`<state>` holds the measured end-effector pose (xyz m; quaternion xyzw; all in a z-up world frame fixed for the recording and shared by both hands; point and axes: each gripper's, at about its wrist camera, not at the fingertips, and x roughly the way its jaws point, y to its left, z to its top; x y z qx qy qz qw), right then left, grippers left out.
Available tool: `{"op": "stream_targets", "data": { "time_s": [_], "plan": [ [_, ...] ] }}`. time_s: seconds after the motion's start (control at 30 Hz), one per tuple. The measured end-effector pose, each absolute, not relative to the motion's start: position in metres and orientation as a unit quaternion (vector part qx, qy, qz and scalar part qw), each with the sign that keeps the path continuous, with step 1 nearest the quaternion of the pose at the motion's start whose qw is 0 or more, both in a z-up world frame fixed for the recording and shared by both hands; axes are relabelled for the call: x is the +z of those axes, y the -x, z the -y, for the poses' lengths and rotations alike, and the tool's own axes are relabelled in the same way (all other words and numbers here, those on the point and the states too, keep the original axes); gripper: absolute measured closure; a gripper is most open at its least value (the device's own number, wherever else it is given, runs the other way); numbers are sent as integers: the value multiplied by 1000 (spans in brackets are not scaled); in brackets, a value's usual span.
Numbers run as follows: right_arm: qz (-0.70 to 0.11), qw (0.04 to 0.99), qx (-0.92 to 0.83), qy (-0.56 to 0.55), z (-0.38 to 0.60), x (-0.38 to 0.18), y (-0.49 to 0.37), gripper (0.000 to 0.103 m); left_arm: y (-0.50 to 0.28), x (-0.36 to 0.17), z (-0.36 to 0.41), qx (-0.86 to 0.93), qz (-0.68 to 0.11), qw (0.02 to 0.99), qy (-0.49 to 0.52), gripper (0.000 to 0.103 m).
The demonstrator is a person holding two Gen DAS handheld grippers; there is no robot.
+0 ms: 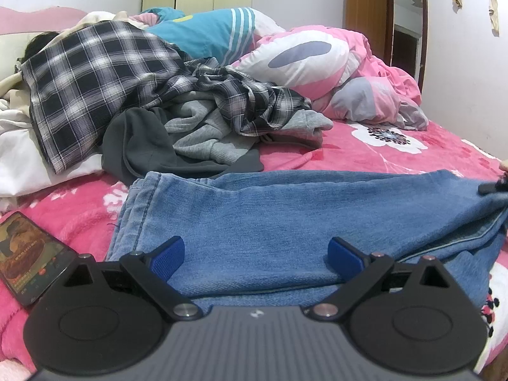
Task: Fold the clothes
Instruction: 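Lift the jeans end and fold it over onto the waistband with the right gripper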
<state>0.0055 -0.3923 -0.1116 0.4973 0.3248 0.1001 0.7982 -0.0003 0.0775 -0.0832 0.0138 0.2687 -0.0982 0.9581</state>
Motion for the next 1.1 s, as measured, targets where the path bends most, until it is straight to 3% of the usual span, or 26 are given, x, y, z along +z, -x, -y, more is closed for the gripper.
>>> {"op": "stream_targets", "data": {
  "time_s": [0.63,1.1],
  "plan": [
    [-244,839,237,-424,311,5,-11,89,6,-88,-79,-103,-251,962,-22,5],
    [-279,808,351,-383,205,32,-35,89,10,-91,-76,-102,-240,965,-39,5]
  ]
}}
